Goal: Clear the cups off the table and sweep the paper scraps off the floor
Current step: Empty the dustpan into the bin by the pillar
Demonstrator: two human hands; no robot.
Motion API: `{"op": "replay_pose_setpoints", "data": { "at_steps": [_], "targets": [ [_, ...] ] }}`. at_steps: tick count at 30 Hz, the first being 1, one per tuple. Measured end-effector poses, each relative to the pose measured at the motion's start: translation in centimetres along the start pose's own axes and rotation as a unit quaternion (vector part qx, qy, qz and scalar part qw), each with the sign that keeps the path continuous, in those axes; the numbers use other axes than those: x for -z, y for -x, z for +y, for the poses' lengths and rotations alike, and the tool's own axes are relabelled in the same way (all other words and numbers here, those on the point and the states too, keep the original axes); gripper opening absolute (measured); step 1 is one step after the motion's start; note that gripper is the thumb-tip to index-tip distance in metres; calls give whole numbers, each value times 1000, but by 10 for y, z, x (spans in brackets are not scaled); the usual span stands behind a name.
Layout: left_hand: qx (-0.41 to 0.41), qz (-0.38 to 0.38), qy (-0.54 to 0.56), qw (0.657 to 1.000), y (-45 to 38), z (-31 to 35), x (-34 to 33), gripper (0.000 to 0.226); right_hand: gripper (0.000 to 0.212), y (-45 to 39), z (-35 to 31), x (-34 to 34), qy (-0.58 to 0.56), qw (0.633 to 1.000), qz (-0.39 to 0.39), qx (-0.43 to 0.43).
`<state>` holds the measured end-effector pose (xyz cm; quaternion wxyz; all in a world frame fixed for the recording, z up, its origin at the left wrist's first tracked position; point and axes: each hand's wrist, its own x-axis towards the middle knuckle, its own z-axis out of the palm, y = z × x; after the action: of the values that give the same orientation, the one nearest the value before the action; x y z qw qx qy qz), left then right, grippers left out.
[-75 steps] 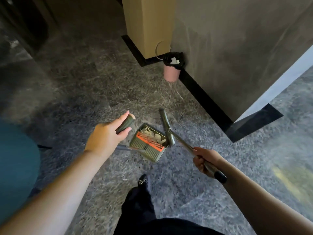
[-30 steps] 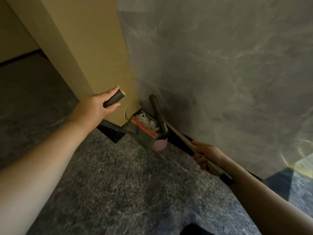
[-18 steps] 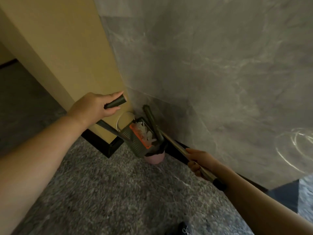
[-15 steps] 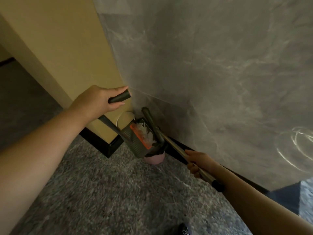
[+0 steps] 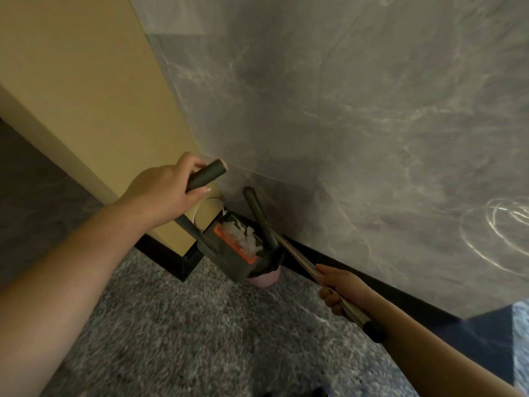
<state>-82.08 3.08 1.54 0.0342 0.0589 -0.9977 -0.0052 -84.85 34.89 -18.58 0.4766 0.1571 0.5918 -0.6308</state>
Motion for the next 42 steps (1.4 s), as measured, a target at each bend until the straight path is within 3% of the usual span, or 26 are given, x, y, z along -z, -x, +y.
{"op": "replay_pose_setpoints", "data": {
  "at_steps": [7, 13, 17, 28, 33, 36, 39, 42],
  "targets": [
    [9, 168, 163, 972, 20, -3, -14, 44, 51, 4, 0, -4, 10, 1000, -2, 5],
    [-1, 85, 132, 988, 20, -3, -16, 52, 53, 5, 1, -6, 9, 1000, 6, 0],
    [-77, 153, 68, 983, 8, -18, -22, 51, 55, 7, 3, -7, 4, 1000, 6, -4],
    [-277, 165, -79, 943, -40, -24, 5, 49, 55, 19, 6, -4, 7, 1000, 9, -1],
    [-354, 156, -99, 917, -42, -12, -6, 45, 52, 23, 10, -3, -11, 1000, -7, 4],
    [-379, 104, -67, 917, -35, -5, -30, 48, 50, 25, 15, -5, -7, 1000, -8, 0],
    [-363, 51, -25, 930, -32, -1, -44, 59, 46, 27, 23, -7, 5, 1000, -12, -8],
    [-313, -7, -6, 950, -33, 9, -42, 52, 46, 26, 31, -2, -22, 999, -12, -22]
  ]
}}
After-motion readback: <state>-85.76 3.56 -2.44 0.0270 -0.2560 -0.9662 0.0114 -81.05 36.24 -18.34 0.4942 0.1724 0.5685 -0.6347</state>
